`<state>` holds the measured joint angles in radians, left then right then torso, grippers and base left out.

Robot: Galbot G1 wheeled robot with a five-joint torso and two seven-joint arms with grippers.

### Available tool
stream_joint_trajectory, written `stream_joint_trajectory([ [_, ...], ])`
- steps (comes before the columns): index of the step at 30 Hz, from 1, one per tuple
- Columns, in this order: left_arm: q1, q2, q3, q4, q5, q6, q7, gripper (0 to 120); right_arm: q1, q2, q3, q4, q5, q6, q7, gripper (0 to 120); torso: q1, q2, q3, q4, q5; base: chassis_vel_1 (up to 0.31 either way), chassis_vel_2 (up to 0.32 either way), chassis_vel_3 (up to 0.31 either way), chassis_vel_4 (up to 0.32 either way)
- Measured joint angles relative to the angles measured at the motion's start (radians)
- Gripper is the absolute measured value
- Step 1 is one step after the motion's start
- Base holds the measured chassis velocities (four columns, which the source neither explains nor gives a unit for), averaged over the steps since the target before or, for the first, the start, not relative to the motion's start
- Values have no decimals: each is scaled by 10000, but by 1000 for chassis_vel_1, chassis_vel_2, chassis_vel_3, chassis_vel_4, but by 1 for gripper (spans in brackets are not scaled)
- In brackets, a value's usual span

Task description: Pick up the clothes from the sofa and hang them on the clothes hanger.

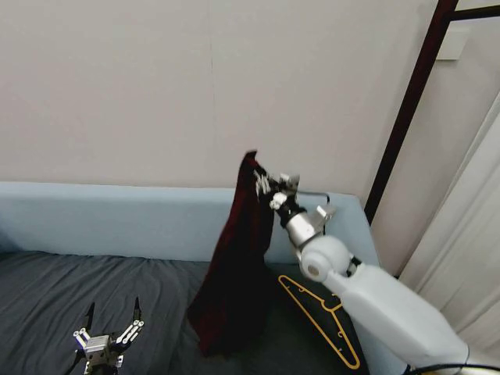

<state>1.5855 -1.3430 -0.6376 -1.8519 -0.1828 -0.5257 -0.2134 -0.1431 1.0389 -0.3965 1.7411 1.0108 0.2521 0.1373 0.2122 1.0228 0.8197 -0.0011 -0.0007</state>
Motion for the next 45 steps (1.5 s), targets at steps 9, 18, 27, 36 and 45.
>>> stream_joint_trajectory([
  [9, -447, 261, 55, -368, -1877, -226, 454, 100, 1536, 392, -1068, 477, 359, 70, 138, 0, -1, 1, -1, -1, -3, 0, 0, 0, 0],
  [18, -905, 1282, -140, 88, -3898, -279, 2098, 100, 535, 146, -1903, 718, -95, 402, -916, 0, -1, 1, -1, 0, -2, 0, 0, 0, 0],
  [27, -1737, 2719, -110, 2323, -4710, -849, 5927, 100, -391, 215, -2048, 552, -428, 603, -1787, 0, -1, 0, -1, 6, -2, 0, 0, 0, 0],
  [36, -2999, 2966, 371, 4363, -5252, -1203, 8246, 94, -775, 186, -1954, 769, -551, 630, -1940, 0, -1, 0, -1, -2, -3, 0, 0, 0, 0],
  [45, -4000, 3176, 1040, 5482, -5262, -1199, 9321, 90, -857, 192, -1935, 817, -563, 630, -2039, 0, -1, 0, -1, 1, -1, 0, 0, 0, 0],
])
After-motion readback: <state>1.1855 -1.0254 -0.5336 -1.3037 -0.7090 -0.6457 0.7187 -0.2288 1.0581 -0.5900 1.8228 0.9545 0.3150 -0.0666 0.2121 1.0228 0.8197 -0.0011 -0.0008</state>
